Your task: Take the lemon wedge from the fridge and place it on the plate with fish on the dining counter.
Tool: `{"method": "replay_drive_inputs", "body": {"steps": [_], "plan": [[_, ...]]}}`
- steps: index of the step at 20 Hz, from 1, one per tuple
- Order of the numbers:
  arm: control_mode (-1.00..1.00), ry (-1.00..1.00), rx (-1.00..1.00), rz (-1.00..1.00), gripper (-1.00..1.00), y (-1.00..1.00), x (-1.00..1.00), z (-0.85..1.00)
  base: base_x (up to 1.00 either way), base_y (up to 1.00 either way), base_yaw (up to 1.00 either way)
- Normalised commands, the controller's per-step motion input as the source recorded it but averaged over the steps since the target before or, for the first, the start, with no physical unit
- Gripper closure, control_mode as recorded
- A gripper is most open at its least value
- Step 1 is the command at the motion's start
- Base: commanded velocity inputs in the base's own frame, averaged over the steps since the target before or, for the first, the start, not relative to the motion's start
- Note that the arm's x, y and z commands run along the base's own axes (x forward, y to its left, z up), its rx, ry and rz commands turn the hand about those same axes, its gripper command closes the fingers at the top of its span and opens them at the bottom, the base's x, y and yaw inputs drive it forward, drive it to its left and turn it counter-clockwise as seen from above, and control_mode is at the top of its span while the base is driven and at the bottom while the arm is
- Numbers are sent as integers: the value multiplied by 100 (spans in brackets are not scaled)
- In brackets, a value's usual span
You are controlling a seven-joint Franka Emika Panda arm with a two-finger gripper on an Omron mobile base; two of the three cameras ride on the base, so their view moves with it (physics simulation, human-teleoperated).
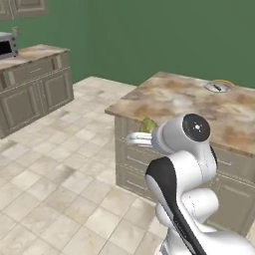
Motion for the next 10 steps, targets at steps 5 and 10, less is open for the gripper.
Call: {"method": "replay_drive_inputs", "body": {"steps": [5,10], "plan": [[100,0,0,0,100,0,0,0,100,100,-5],[100,0,0,0,100,0,0,0,100,100,-15]]}}
